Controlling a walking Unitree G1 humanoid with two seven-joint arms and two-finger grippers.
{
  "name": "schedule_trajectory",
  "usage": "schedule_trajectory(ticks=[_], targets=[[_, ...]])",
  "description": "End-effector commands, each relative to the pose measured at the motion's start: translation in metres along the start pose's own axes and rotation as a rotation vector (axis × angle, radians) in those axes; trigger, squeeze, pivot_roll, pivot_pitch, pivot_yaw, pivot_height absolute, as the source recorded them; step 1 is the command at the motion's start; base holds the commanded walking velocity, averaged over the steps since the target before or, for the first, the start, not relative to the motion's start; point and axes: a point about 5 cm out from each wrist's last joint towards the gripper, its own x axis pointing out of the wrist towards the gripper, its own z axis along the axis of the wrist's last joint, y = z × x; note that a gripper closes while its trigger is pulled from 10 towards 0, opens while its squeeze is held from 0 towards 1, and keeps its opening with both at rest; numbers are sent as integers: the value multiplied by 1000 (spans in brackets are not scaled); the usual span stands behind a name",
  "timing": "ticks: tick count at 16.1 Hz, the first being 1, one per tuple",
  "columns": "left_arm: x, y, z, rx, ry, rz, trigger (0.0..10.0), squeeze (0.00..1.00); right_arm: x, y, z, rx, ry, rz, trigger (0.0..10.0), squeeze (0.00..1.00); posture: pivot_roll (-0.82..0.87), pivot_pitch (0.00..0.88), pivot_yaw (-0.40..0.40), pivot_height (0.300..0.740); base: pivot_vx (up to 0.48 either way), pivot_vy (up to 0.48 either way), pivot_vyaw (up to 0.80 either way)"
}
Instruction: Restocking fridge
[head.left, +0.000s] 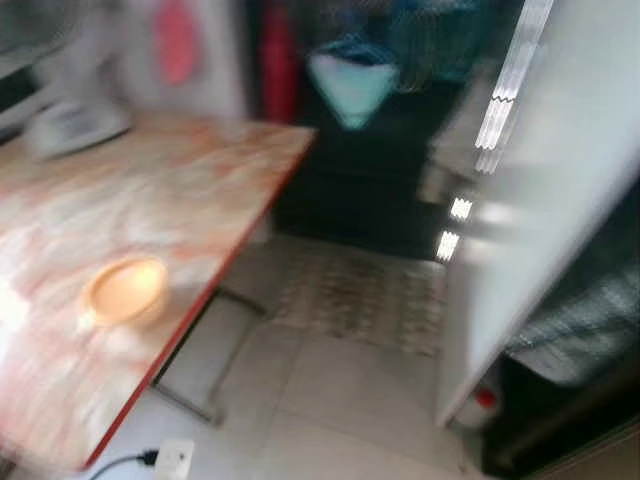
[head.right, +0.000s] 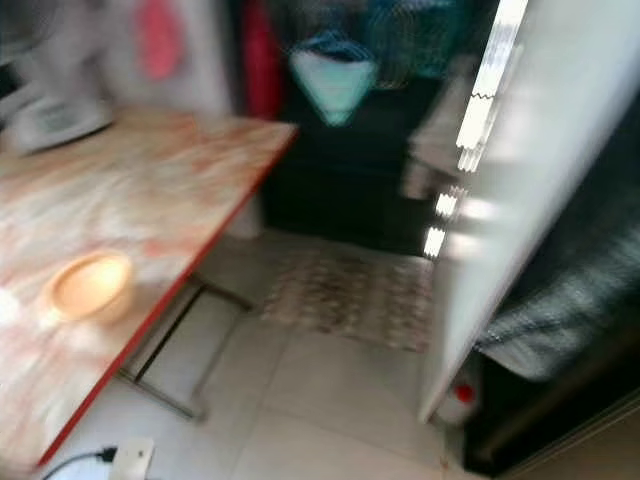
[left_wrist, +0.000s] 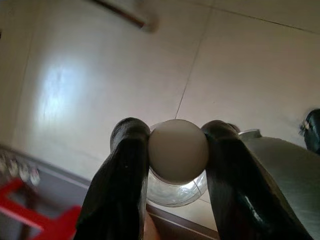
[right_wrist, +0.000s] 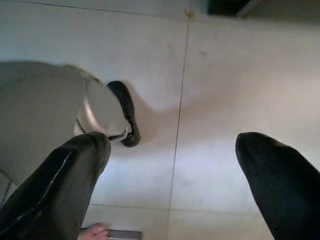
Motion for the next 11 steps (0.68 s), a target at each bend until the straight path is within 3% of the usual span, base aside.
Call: schedule_trajectory(ticks=[1,11], targets=[[0,3,-2,6,14,8,10000,0,-1,3,-7,2,22,11,10000,0,-70,14,98,740,0,0,-750],[-1,1,-6,5,38,-1,10000,0,-1,1,-7,-8,21,14,10000,0,-73,14,92,740,0,0,-749]])
